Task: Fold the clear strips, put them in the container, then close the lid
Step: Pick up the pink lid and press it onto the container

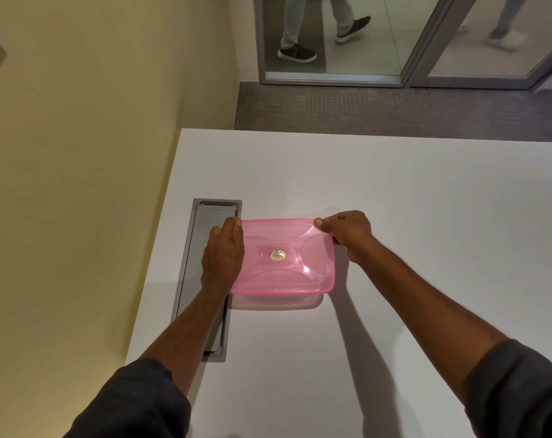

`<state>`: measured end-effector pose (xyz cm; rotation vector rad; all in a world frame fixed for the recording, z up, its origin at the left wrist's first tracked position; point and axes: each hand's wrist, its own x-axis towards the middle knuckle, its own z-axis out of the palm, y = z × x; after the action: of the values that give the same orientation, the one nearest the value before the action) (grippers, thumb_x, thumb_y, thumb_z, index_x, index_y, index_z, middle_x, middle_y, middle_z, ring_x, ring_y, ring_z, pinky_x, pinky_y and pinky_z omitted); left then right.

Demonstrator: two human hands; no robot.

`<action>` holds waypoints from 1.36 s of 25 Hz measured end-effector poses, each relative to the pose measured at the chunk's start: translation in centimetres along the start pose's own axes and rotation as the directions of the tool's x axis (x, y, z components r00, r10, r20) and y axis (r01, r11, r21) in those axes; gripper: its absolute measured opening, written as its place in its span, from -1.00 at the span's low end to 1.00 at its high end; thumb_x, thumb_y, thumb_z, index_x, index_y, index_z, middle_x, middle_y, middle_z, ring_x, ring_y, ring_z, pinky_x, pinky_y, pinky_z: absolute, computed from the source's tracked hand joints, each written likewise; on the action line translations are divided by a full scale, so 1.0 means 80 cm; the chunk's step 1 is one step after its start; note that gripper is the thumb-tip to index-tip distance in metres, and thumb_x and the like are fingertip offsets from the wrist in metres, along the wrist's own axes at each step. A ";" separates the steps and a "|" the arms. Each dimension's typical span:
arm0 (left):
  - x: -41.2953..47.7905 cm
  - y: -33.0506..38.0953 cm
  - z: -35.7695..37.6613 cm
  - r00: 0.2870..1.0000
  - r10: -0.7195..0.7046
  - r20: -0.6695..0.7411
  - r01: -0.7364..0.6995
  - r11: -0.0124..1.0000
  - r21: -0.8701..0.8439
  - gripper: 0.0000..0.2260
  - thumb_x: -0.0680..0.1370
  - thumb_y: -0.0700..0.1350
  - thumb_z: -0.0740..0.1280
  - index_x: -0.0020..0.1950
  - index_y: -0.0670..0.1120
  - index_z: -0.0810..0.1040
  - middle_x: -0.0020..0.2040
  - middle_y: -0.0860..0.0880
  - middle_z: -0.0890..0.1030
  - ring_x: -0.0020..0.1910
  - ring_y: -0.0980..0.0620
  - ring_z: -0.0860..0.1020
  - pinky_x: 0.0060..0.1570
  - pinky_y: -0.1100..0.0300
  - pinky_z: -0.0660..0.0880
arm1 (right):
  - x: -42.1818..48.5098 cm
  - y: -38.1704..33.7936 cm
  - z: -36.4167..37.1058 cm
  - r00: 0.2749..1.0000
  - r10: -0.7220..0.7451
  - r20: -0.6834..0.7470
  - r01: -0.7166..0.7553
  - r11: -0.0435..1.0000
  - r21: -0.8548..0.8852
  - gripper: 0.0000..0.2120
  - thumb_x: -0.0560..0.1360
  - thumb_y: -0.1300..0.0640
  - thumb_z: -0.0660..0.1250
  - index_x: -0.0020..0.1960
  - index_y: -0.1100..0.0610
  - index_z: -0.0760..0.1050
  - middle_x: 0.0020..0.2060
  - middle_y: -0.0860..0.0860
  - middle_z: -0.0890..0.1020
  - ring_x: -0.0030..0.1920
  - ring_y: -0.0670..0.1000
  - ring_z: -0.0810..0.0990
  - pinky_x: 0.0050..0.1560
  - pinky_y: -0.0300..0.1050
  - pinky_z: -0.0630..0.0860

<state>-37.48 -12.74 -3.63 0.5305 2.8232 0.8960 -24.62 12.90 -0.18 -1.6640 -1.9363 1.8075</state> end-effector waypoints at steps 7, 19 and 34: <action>0.000 0.005 -0.001 1.000 0.001 0.009 -0.001 1.000 -0.008 -0.65 0.77 0.09 0.04 0.35 0.01 0.53 -0.01 -0.10 0.57 -0.13 -0.06 0.51 -0.12 0.08 0.42 | 0.006 0.004 -0.002 1.000 0.010 -0.009 -0.010 1.000 0.030 -0.77 0.26 0.18 0.73 -0.23 0.25 0.73 -0.23 0.15 0.79 -0.13 0.24 0.80 0.05 0.19 0.75; -0.007 0.006 -0.003 0.985 -0.170 -0.020 0.169 0.985 -0.039 -0.55 0.71 0.32 0.03 0.30 0.02 0.45 0.14 -0.11 0.64 0.04 -0.13 0.62 -0.04 -0.02 0.55 | -0.032 0.031 0.014 0.990 -0.128 -0.065 0.120 0.986 -0.116 -0.46 0.41 -0.37 0.48 -0.08 0.14 0.56 -0.13 0.01 0.70 -0.12 0.06 0.66 -0.04 0.08 0.61; -0.041 0.016 0.004 0.886 -0.458 -0.074 0.458 0.889 -0.024 -0.28 0.64 0.46 -0.11 0.02 -0.15 0.48 -0.05 -0.19 0.66 -0.08 -0.27 0.65 -0.06 -0.20 0.67 | -0.067 0.084 0.067 0.878 -0.267 -0.396 0.088 0.906 -0.414 -0.43 0.67 -0.37 -0.09 0.00 0.13 0.31 -0.26 0.04 0.52 -0.13 0.29 0.65 -0.16 0.03 0.44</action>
<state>-33.96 -12.81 -3.10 -0.1828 2.8178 0.8352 -21.24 3.96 -3.59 -1.7175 -2.2171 0.9038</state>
